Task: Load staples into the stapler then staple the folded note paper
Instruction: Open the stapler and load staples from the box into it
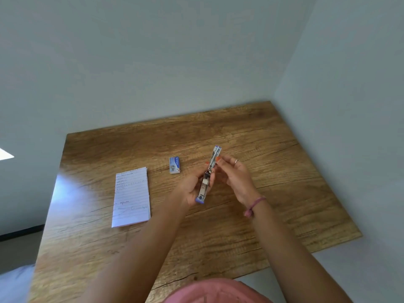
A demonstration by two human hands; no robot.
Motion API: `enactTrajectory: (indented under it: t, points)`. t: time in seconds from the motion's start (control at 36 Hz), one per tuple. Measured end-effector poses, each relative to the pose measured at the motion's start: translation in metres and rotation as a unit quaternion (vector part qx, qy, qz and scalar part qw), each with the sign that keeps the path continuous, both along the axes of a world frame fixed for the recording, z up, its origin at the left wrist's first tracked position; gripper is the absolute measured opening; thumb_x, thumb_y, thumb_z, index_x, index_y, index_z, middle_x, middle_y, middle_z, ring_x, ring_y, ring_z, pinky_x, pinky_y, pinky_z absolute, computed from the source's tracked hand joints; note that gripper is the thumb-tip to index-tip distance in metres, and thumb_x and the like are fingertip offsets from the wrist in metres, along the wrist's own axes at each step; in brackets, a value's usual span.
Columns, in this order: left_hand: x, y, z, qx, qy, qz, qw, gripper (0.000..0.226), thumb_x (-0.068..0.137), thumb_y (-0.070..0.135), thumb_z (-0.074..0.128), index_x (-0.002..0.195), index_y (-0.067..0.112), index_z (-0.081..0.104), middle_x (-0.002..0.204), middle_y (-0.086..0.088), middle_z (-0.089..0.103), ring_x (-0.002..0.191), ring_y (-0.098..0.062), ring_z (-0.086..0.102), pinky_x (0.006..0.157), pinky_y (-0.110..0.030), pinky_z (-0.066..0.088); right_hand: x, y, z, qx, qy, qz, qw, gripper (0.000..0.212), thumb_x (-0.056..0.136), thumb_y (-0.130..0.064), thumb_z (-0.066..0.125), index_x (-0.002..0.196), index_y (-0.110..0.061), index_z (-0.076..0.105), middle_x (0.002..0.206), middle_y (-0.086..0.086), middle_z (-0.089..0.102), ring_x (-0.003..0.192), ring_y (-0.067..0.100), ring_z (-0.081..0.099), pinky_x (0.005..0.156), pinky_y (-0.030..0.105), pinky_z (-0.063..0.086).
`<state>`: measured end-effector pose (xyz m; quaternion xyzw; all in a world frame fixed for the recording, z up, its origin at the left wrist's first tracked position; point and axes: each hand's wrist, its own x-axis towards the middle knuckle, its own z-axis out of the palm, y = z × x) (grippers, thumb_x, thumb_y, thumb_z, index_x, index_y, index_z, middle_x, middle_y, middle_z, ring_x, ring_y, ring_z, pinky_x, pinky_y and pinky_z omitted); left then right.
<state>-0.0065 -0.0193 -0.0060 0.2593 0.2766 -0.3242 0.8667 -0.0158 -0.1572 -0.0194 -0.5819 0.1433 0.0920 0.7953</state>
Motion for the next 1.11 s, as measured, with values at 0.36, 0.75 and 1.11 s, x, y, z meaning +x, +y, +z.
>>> enactTrajectory:
  t: [0.36, 0.75, 1.11]
  points:
    - [-0.022, -0.009, 0.006, 0.05, -0.066, -0.042, 0.996, 0.03, 0.1, 0.01, 0.043, 0.122, -0.007, 0.056, 0.104, -0.023, 0.066, 0.092, -0.026, 0.067, 0.085, -0.038, 0.056, 0.02, -0.013, -0.003, -0.115, 0.03, 0.001, 0.993, 0.011, 0.089, -0.025, 0.066, 0.088, -0.015, 0.072, 0.072, 0.001, 0.072, 0.057, 0.014, 0.063, 0.053, 0.025, 0.053]
    - [-0.036, -0.017, 0.0, 0.164, -0.055, -0.148, 0.974, 0.021, 0.096, 0.003, 0.049, 0.111, 0.001, 0.063, 0.117, -0.017, 0.068, 0.106, -0.026, 0.066, 0.093, -0.035, 0.051, 0.064, -0.017, -0.005, -0.373, -0.018, 0.047, 0.927, 0.028, 0.092, -0.031, 0.06, 0.116, -0.018, 0.068, 0.091, -0.002, 0.074, 0.091, 0.025, 0.069, 0.083, 0.042, 0.056]
    - [-0.028, -0.002, 0.0, 0.186, -0.067, -0.153, 0.968, 0.022, 0.097, 0.008, 0.049, 0.11, 0.004, 0.066, 0.113, -0.012, 0.07, 0.107, -0.023, 0.066, 0.094, -0.032, 0.051, 0.074, -0.021, -0.002, -0.323, 0.018, 0.06, 0.944, 0.02, 0.091, -0.024, 0.062, 0.107, -0.015, 0.071, 0.1, -0.003, 0.072, 0.094, 0.011, 0.066, 0.077, 0.024, 0.055]
